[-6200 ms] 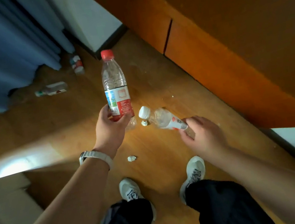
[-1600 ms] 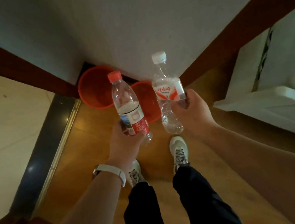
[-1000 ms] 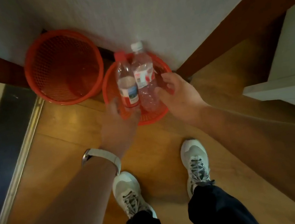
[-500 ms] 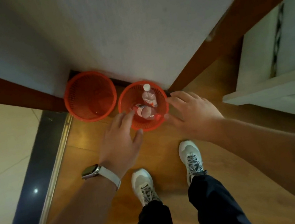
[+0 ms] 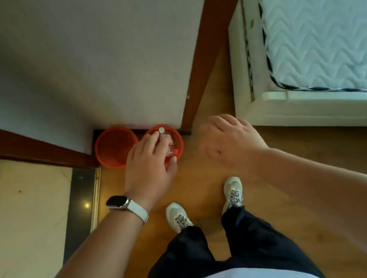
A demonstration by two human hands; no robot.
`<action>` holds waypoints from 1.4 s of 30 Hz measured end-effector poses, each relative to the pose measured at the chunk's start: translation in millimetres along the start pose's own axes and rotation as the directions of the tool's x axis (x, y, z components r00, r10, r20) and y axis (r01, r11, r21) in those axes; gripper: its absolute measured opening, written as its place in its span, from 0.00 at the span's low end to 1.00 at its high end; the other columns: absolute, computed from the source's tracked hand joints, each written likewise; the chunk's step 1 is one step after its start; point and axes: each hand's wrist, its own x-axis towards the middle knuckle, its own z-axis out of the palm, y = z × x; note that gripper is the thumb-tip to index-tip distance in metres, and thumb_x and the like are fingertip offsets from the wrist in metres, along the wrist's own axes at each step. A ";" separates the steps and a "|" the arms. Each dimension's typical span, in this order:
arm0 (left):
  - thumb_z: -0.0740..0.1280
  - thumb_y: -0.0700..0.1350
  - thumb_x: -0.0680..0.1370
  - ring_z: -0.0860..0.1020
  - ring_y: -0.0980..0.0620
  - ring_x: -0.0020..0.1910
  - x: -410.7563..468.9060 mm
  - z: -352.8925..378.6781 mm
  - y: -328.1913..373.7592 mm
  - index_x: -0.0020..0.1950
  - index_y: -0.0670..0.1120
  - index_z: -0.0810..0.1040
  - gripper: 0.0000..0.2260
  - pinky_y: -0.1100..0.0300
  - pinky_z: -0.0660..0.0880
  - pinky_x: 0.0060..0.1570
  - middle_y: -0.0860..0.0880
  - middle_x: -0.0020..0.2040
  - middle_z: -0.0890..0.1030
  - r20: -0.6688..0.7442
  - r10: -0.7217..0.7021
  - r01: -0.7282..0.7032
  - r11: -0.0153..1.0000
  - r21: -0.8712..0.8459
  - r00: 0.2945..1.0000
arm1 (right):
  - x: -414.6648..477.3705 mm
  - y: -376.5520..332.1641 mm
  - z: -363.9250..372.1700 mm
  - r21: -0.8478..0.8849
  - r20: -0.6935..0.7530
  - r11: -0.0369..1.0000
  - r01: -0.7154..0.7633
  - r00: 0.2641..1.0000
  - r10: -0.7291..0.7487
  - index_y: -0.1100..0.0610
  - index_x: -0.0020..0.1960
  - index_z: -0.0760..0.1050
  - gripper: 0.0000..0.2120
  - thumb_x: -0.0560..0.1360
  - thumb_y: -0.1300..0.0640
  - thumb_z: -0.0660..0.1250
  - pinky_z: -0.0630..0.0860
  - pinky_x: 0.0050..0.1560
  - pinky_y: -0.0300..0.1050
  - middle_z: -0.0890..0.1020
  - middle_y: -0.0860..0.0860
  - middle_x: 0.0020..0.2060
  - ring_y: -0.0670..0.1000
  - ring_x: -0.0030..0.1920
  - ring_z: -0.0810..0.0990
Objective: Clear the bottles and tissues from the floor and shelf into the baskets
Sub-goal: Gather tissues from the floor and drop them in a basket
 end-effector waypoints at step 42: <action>0.73 0.50 0.74 0.73 0.39 0.67 35.2 29.4 735.3 0.68 0.46 0.77 0.23 0.39 0.69 0.66 0.42 0.67 0.77 -0.005 0.963 -0.954 0.268 0.137 0.270 | -567.7 398.9 -57.4 0.348 -0.342 0.530 -0.773 0.422 0.840 0.53 0.71 0.69 0.29 0.77 0.37 0.51 0.65 0.66 0.53 0.74 0.54 0.66 0.57 0.67 0.69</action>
